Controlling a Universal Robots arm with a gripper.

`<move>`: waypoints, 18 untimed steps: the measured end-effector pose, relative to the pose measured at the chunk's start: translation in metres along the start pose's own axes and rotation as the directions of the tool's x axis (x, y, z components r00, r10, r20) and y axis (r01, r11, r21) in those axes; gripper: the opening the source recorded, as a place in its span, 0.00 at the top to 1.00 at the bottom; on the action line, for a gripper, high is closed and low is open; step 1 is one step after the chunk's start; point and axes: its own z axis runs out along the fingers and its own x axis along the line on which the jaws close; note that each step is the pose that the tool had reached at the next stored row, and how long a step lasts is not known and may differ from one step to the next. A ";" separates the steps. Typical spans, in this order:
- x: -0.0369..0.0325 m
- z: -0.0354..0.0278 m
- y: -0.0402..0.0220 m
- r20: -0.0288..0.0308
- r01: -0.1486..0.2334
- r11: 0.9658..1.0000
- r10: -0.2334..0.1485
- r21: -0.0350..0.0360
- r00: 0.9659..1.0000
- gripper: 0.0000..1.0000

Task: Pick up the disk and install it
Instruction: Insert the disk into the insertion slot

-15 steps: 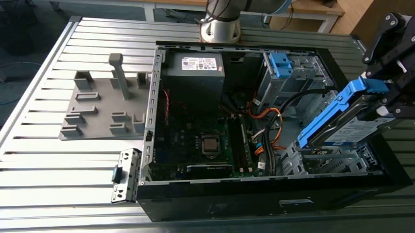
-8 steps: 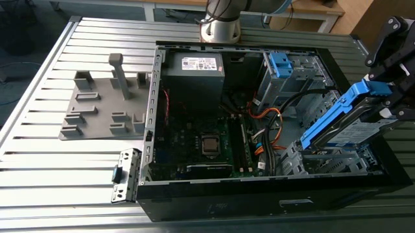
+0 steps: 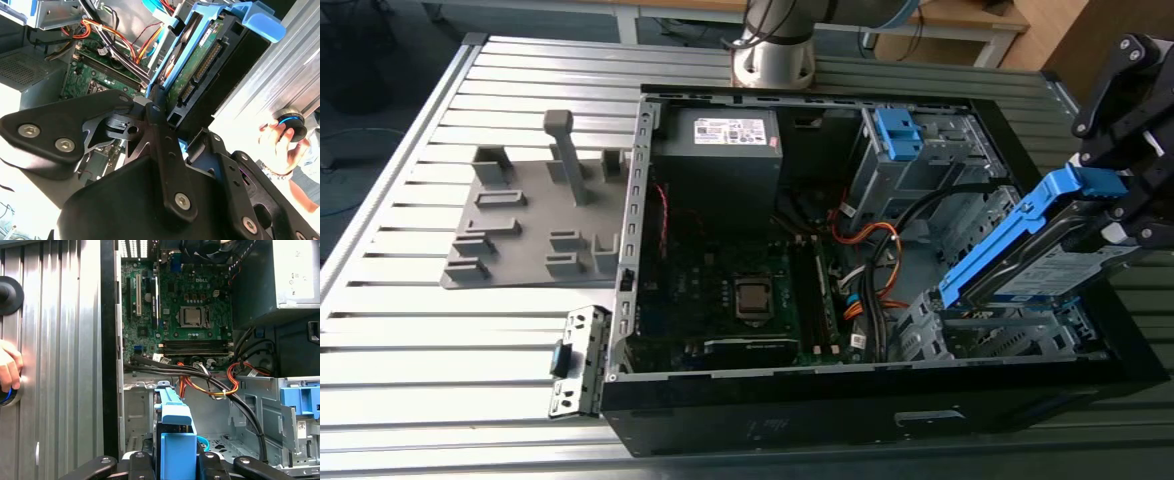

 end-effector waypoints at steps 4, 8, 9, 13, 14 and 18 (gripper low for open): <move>0.0001 0.0011 -0.0001 0.000 0.000 1.000 0.000 0.000 1.000 0.64; 0.0003 0.0042 -0.0003 0.000 0.000 1.000 0.000 0.000 1.000 0.64; 0.0004 0.0052 -0.0003 0.000 0.000 1.000 0.000 0.000 1.000 0.64; 0.0006 0.0092 -0.0018 0.000 0.001 1.000 -0.001 0.000 1.000 0.64; 0.0005 0.0099 -0.0020 0.000 0.003 1.000 -0.003 0.000 1.000 0.64; 0.0004 0.0119 -0.0023 0.000 0.012 1.000 -0.012 -0.001 1.000 0.64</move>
